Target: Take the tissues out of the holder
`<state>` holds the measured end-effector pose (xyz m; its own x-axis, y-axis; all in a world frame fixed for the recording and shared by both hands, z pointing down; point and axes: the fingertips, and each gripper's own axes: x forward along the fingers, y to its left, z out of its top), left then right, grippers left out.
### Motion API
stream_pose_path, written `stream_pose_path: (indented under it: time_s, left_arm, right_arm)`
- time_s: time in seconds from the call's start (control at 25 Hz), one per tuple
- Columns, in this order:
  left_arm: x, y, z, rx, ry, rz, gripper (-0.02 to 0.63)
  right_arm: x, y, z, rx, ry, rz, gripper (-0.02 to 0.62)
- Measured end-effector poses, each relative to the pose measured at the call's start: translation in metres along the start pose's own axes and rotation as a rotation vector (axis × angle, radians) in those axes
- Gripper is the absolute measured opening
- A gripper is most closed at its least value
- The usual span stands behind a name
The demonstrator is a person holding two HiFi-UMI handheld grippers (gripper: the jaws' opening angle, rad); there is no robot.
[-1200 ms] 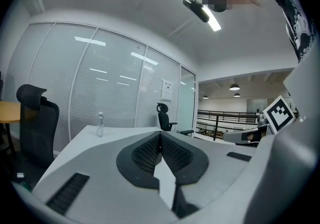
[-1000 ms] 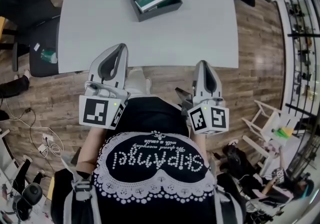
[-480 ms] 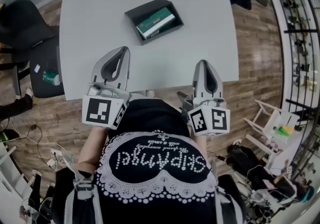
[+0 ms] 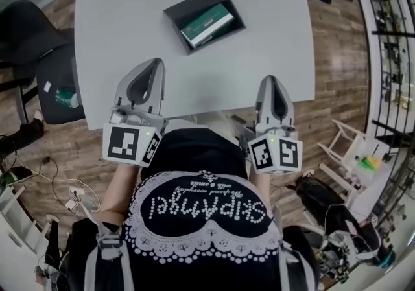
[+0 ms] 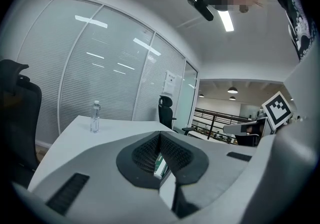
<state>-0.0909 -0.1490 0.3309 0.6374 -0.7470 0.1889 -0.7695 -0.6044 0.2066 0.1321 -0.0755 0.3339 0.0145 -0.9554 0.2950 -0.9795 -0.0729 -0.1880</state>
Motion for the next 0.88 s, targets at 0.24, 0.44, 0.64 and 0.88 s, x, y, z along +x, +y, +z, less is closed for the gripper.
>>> stream_pose_path:
  time_s: [0.24,0.44,0.64,0.88]
  left_arm:
    - [0.001,0.000,0.003,-0.015,-0.013,0.017,0.023]
    - [-0.001,-0.001,0.002,-0.028,-0.025,0.062,0.023]
    - [-0.005,-0.004,-0.001,-0.045,-0.017,0.110,0.023]
    - [-0.006,-0.013,0.003,-0.036,-0.029,0.124,0.023]
  right_arm:
    - [0.005,0.001,-0.002,-0.006,0.024,0.020,0.034]
    - [0.014,-0.003,-0.001,-0.007,0.032,0.058,0.034]
    - [0.022,-0.006,0.003,-0.009,0.029,0.101,0.034]
    - [0.027,-0.008,0.010,-0.012,0.013,0.145,0.034]
